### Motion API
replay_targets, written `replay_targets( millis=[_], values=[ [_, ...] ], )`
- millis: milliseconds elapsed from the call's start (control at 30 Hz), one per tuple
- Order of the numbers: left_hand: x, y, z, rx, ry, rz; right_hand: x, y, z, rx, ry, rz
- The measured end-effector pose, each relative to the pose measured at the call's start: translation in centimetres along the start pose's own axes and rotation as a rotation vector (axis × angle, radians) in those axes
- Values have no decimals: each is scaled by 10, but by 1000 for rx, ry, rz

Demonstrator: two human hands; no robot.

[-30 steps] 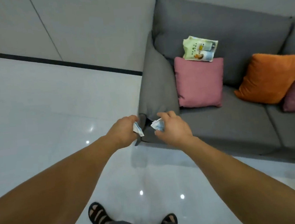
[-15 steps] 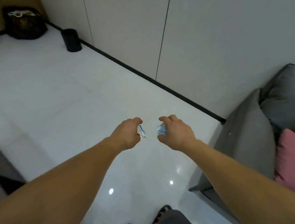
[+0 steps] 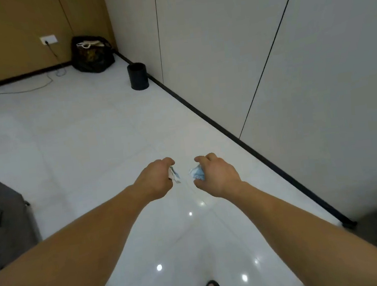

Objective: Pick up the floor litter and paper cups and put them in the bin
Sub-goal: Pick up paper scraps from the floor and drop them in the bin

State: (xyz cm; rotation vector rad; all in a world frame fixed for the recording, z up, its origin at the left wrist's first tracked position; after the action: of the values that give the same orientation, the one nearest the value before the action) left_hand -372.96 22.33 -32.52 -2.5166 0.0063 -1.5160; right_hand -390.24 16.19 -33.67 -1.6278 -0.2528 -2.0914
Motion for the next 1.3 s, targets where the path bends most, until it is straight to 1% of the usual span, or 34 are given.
replay_targets(
  millis=[133, 300, 500, 600, 767, 900, 1067, 1233, 1300],
  values=[
    [24, 56, 26, 63, -35, -22, 10, 83, 7, 34, -8, 48],
    [57, 146, 83, 106, -67, -68, 1, 196, 35, 72, -36, 97],
    [114, 254, 160, 114, -70, -60, 12, 328, 83, 72, -48, 100],
    [148, 304, 190, 105, -42, -53, 23, 392, 103, 63, -44, 75],
    [189, 386, 230, 101, -30, -40, 25, 483, 129, 72, -44, 106],
    [218, 468, 260, 98, -22, -43, 28, 578, 140, 81, -35, 100],
    [269, 568, 299, 156, -12, -64, 44, 708, 160, 116, -12, 94],
    [327, 652, 341, 221, -27, -133, 69, 822, 190, 187, -29, 88],
    [345, 680, 358, 237, -47, -135, 76, 862, 202, 201, -43, 93]
  ],
)
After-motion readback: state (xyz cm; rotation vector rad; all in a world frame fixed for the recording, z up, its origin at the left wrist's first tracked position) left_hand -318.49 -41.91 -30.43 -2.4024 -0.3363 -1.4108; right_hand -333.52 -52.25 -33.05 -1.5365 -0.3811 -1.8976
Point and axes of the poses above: each hand's wrist, its own y-axis towards the middle knuckle, its own x-axis out of the back of the hand, z = x × y, the point moved 3 cm from there along y, towards the middle knuckle, and after that the axes turned 4 degrees about -x, right-handed, at the moved point
